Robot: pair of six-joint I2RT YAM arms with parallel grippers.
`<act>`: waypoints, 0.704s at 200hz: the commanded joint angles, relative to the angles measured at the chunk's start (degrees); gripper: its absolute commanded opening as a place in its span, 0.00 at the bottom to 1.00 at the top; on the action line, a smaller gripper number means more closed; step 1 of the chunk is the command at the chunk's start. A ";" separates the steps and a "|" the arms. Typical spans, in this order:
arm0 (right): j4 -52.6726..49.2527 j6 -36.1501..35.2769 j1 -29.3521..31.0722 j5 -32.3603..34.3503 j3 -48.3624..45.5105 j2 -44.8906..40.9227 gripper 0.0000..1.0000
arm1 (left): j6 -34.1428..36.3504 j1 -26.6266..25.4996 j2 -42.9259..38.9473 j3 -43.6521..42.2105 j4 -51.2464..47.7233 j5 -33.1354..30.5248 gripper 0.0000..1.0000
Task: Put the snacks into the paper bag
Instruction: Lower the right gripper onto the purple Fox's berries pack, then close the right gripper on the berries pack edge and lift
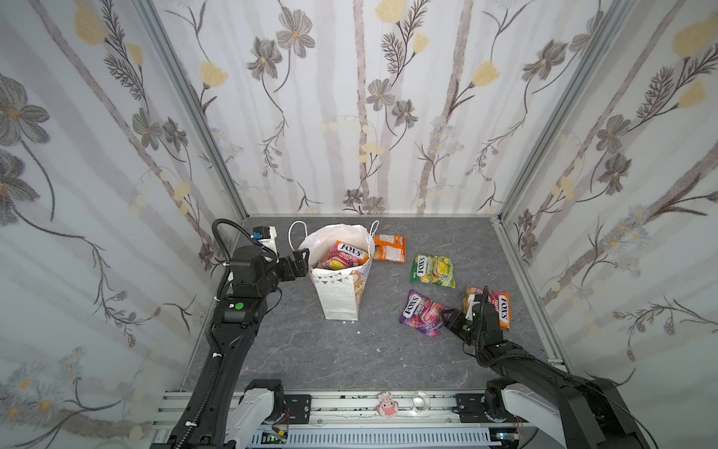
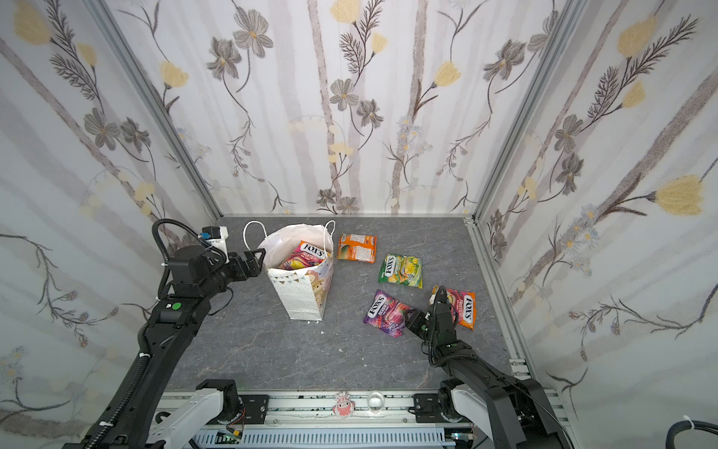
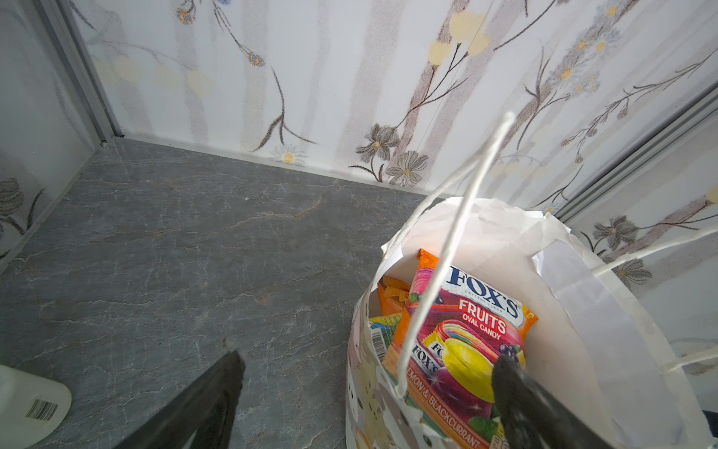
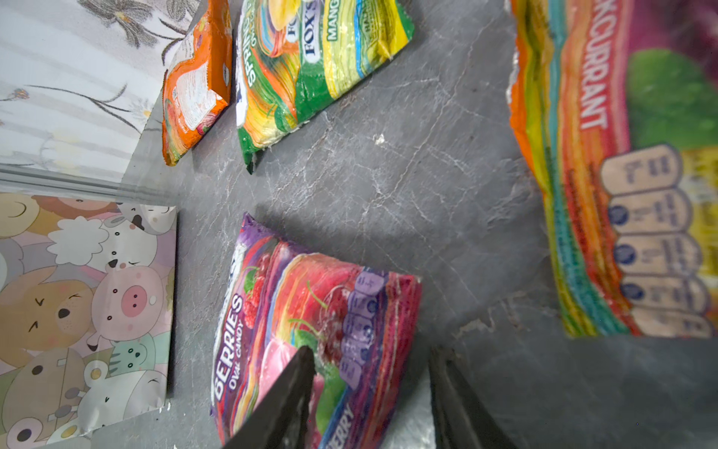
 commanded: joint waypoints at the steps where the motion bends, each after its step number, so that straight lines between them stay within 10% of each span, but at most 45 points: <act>1: 4.35 0.25 -0.37 -1.80 0.14 1.91 0.44 | 0.52 0.02 -0.15 0.17 1.65 0.23 1.00; 77: 7.45 -0.18 -0.74 -3.72 0.03 4.65 0.06 | 0.69 0.02 -0.23 0.08 1.56 0.40 1.00; 141: 2.35 -0.70 -0.82 -3.70 0.54 -2.13 0.00 | 0.70 0.02 -0.35 0.17 1.56 0.36 1.00</act>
